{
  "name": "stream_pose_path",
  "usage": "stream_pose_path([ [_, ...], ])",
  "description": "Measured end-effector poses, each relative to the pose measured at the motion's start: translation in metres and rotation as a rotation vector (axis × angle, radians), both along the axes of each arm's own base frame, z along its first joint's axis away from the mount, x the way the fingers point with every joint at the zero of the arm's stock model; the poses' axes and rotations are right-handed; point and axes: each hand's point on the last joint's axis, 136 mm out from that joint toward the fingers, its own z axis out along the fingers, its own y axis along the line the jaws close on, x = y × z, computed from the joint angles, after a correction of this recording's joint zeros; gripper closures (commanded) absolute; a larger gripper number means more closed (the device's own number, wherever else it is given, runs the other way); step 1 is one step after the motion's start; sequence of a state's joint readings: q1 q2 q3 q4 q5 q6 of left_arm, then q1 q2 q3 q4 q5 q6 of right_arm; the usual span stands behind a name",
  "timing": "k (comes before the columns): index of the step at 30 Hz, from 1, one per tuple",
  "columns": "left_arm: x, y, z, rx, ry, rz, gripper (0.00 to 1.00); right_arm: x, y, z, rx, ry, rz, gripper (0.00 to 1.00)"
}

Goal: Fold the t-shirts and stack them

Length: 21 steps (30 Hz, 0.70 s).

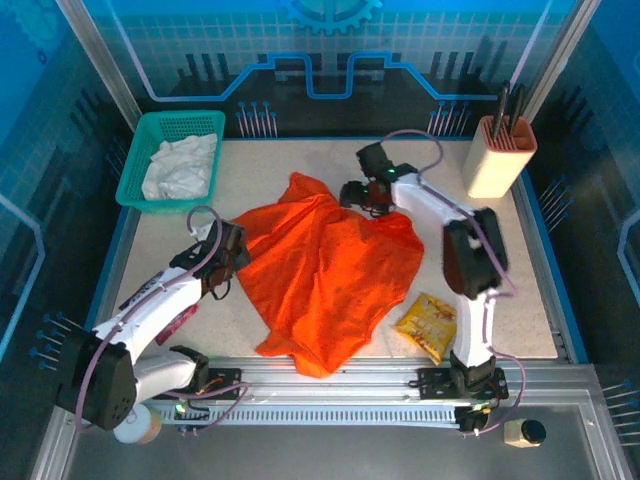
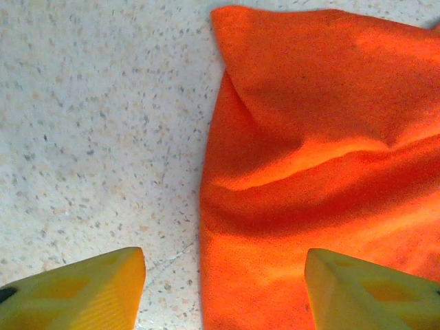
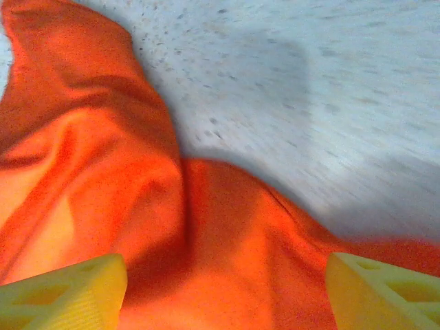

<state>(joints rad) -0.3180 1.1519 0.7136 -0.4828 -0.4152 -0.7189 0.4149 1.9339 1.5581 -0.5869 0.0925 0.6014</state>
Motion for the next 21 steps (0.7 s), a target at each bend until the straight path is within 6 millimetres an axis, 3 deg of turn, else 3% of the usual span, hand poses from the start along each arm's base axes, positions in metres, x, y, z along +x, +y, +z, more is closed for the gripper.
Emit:
stream_pose_path([
  [3, 0.015, -0.008, 0.024, 0.008, -0.027, -0.032, 0.38, -0.035, -0.036, 0.033, -0.04, -0.07, -0.04, 0.31],
  [5, 0.033, -0.018, 0.038, 0.012, -0.041, -0.064, 0.46, -0.055, -0.058, 0.037, -0.062, -0.084, -0.063, 0.38],
  [8, 0.056, -0.038, 0.039, 0.013, -0.029, -0.124, 0.51, -0.079, -0.081, 0.009, -0.101, -0.015, -0.09, 0.5],
  [13, 0.068, -0.058, -0.001, 0.004, 0.074, -0.174, 0.53, -0.111, -0.088, -0.063, -0.136, 0.195, -0.079, 0.62],
  [15, 0.067, -0.061, -0.01, -0.001, 0.1, -0.182, 0.52, -0.114, -0.086, -0.08, -0.137, 0.243, -0.077, 0.65],
  [18, 0.067, -0.062, -0.007, -0.01, 0.091, -0.187, 0.51, -0.111, -0.085, -0.096, -0.148, 0.289, -0.082, 0.66],
  [21, 0.067, -0.062, 0.001, -0.013, 0.072, -0.192, 0.47, -0.089, -0.08, -0.095, -0.149, 0.283, -0.087, 0.67],
])
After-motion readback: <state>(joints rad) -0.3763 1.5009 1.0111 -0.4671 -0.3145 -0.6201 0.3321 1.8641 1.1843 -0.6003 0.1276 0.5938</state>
